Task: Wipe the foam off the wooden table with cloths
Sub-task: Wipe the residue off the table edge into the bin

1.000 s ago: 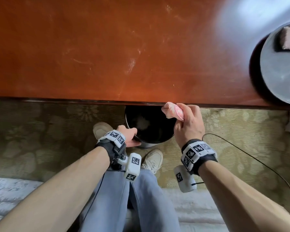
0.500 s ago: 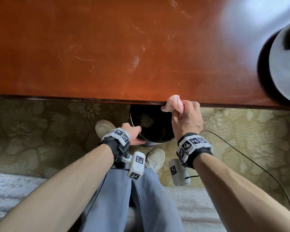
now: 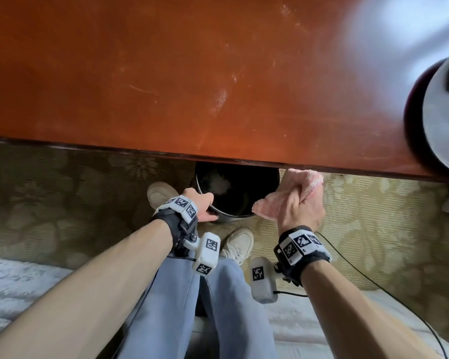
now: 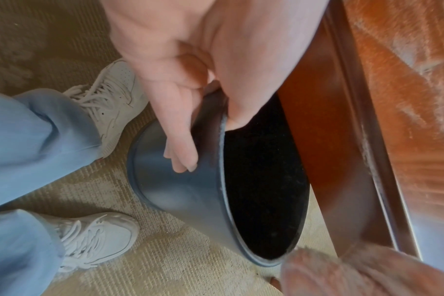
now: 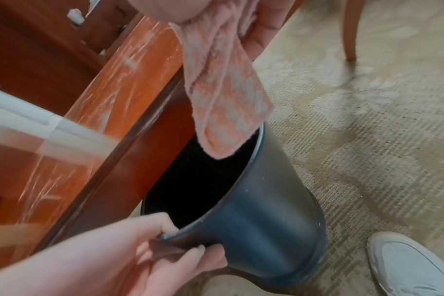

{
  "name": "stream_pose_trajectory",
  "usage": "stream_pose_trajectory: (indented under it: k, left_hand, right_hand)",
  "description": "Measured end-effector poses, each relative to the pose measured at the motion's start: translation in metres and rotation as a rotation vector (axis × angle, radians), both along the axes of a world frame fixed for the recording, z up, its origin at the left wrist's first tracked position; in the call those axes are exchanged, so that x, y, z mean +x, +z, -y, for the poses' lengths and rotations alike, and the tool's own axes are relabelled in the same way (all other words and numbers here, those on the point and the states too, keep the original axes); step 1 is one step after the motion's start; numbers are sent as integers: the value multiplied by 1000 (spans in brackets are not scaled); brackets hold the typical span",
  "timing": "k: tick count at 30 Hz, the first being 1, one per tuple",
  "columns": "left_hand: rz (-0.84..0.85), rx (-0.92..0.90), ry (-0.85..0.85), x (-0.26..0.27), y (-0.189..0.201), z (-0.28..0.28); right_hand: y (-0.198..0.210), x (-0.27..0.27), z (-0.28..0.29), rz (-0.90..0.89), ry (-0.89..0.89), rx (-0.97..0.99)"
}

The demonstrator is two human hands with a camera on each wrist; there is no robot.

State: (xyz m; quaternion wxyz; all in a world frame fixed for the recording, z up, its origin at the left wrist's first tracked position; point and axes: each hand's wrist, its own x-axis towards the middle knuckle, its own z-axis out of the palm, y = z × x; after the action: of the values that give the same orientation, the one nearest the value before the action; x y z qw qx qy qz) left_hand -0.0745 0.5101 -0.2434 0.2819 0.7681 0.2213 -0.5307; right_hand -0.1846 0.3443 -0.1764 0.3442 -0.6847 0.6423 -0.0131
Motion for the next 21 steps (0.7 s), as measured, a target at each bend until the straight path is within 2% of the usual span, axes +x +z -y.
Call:
stream_pose_trajectory:
  k: [5, 8, 12, 14, 18, 21]
  left_hand:
    - [-23, 59, -89, -4, 0, 1]
    - [-48, 19, -50, -6, -4, 5]
    - [-39, 52, -126, -8, 1, 9]
    - [-24, 46, -124, -8, -4, 7]
    - [-56, 21, -63, -8, -34, 0]
    - [-69, -26, 11, -6, -23, 5]
  right_hand:
    - [-1, 1, 2, 153, 24, -121]
    - [-3, 2, 12, 145, -187, -120]
    - [-4, 6, 31, 160, -370, -118]
    - [-7, 7, 39, 172, -356, -109]
    - [-12, 10, 41, 102, -145, -43]
    - [-14, 10, 30, 111, -43, -21]
